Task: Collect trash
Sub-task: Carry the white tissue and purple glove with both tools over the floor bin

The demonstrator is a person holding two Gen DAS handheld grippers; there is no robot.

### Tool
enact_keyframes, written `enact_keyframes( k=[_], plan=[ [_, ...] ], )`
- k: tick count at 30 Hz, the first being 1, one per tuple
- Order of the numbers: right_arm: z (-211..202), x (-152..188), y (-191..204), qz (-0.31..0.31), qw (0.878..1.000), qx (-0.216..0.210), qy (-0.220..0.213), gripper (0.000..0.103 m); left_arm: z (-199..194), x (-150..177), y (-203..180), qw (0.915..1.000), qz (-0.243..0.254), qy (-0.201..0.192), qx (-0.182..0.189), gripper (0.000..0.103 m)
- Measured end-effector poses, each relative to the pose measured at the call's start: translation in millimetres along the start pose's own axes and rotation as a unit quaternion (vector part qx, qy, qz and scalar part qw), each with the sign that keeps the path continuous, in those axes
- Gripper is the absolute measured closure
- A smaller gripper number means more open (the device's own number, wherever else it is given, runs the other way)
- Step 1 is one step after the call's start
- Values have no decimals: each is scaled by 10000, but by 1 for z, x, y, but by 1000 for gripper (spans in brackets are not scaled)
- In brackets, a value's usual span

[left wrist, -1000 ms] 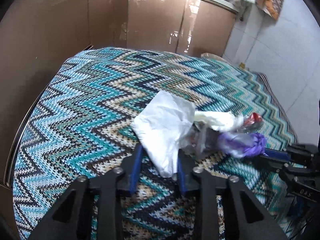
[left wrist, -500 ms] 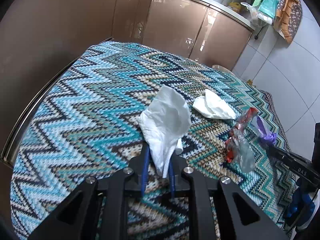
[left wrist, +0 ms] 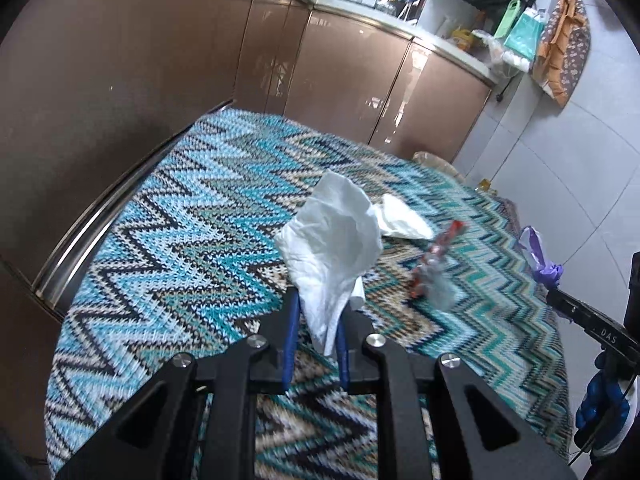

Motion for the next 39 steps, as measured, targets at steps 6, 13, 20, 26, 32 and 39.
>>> enact_keyframes(
  k=[6,13,20,26,32,39],
  plan=[
    [-49,1,-5,30,9995,47,-317,91,-37,-2,-30,9993,241,-271,84,88],
    [-99,12,-14,137,9982,125,-567,91,-77,-1,-65,9966,576,-561,178,88],
    [-144,17,-15,200,9961,187,-838,91,-113,5,-92,9926,872,-825,204,88],
    [-173,22,-8,151,9945,215,-1015,91,-145,11,-105,9888,1017,-1068,235,88],
    [-200,27,-2,93,9926,258,-1181,91,-171,17,-111,9857,1114,-1237,254,89],
    [-228,29,1,48,9894,267,-1426,91,-192,22,-121,9826,1194,-1398,253,89]
  ],
)
Point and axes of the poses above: each gripper's, at about its wrist camera, not at the fingertips, and z roughly the way its jaws point, y to its left, x to its underside, the point moved 9 cm from there along z, roughly the way its jaws point, and after that the axes turned 14 degrees about x, right-handed, at the moved point
